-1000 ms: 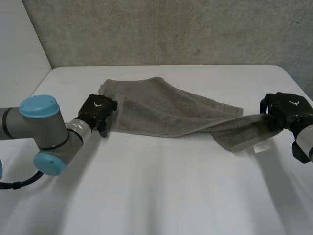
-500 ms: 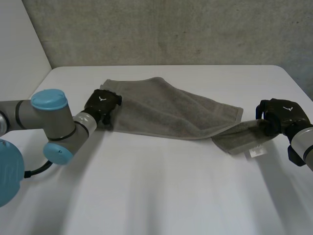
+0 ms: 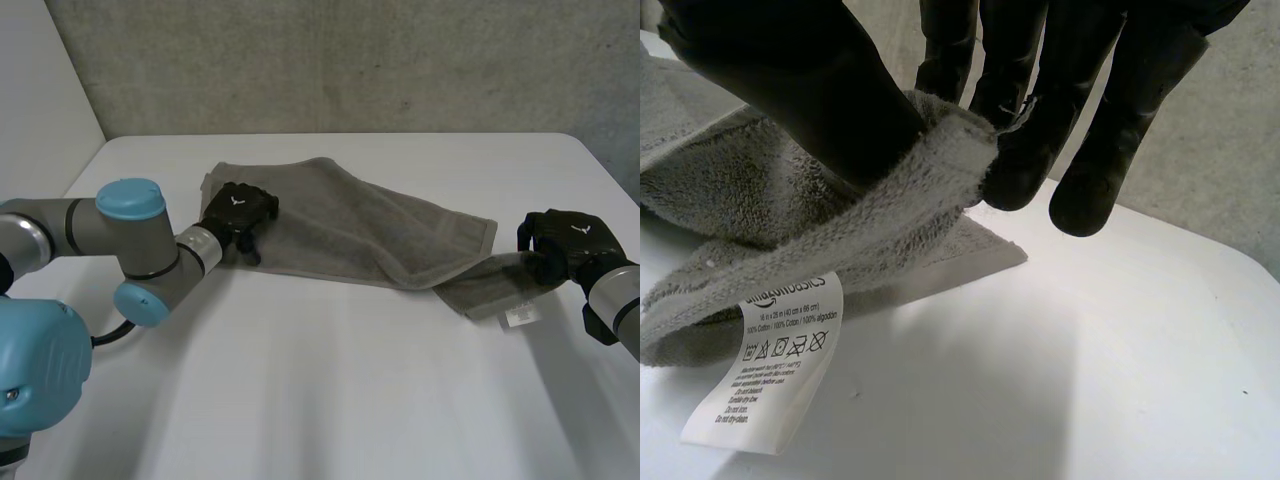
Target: Fold the towel.
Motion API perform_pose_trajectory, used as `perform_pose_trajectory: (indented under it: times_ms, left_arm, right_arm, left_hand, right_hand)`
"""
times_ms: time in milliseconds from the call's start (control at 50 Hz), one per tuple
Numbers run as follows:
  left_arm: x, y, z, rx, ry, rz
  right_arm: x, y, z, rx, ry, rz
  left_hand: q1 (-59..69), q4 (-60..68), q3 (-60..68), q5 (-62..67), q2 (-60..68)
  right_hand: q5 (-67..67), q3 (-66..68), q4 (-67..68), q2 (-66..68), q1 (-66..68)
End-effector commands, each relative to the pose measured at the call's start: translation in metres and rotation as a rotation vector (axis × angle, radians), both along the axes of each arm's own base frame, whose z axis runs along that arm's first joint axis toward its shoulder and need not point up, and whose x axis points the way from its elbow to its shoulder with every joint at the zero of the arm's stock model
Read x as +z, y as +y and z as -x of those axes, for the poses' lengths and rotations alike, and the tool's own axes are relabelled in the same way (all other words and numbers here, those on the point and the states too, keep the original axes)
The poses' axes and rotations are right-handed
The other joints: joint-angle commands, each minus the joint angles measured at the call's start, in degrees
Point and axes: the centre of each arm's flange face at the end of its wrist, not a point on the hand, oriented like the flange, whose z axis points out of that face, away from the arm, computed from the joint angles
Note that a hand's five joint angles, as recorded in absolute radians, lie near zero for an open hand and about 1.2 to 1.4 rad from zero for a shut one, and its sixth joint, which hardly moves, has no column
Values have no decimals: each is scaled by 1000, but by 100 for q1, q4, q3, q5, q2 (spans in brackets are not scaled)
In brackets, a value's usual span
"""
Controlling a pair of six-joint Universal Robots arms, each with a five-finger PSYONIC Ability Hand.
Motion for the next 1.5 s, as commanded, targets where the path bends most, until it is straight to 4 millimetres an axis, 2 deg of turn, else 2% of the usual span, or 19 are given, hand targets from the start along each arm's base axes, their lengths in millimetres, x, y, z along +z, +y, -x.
perform_pose_trajectory:
  times_ms: [20, 120, 360, 500, 680, 880, 1060, 1340, 1500]
  left_arm:
    - [-3, 1, 0, 0, -6, -15]
    - [-3, 1, 1, -5, -4, -11]
    - [-6, -2, 3, -5, -4, -4]
    - [-10, 4, 5, -15, -16, -33]
    - [-10, 6, 5, -15, -23, -52]
    - [-12, 8, 4, -15, -29, -69]
    - [-11, 8, 4, -15, -29, -68]
    - [7, 18, 7, -26, -22, -60]
    - [32, 35, 1, -52, -13, -67]
  right_arm:
    - [-2, -1, 0, 0, 1, -5]
    - [-3, -1, 0, 2, 1, -8]
    - [-7, 0, -1, 8, 36, -8]
    - [-7, 0, -1, 8, 36, -10]
    - [-8, 0, -1, 9, 37, -11]
    - [-8, 0, -1, 10, 37, -11]
    - [-9, 1, -1, 9, 37, -14]
    - [-9, 1, -1, 9, 37, -15]
    - [-8, 2, -2, 19, 34, -14]
  left_hand:
    - [407, 405, 400, 390, 408]
    - [978, 976, 971, 962, 980]
    - [1148, 1146, 1141, 1131, 1149]
    - [2374, 2373, 2368, 2358, 2376]
    - [2510, 2509, 2504, 2494, 2512]
    - [3888, 3886, 3881, 3871, 3889]
    - [4106, 4104, 4099, 4089, 4108]
    - [4106, 4104, 4099, 4089, 4108]
    - [4106, 4104, 4099, 4089, 4108]
  right_hand:
    - [283, 356, 320, 453, 337]
    - [283, 356, 320, 453, 337]
    - [283, 356, 320, 453, 337]
    - [283, 356, 320, 453, 337]
    - [283, 356, 320, 453, 337]
    - [283, 356, 320, 453, 337]
    - [283, 356, 320, 453, 337]
    - [283, 356, 320, 453, 337]
    - [283, 356, 320, 453, 337]
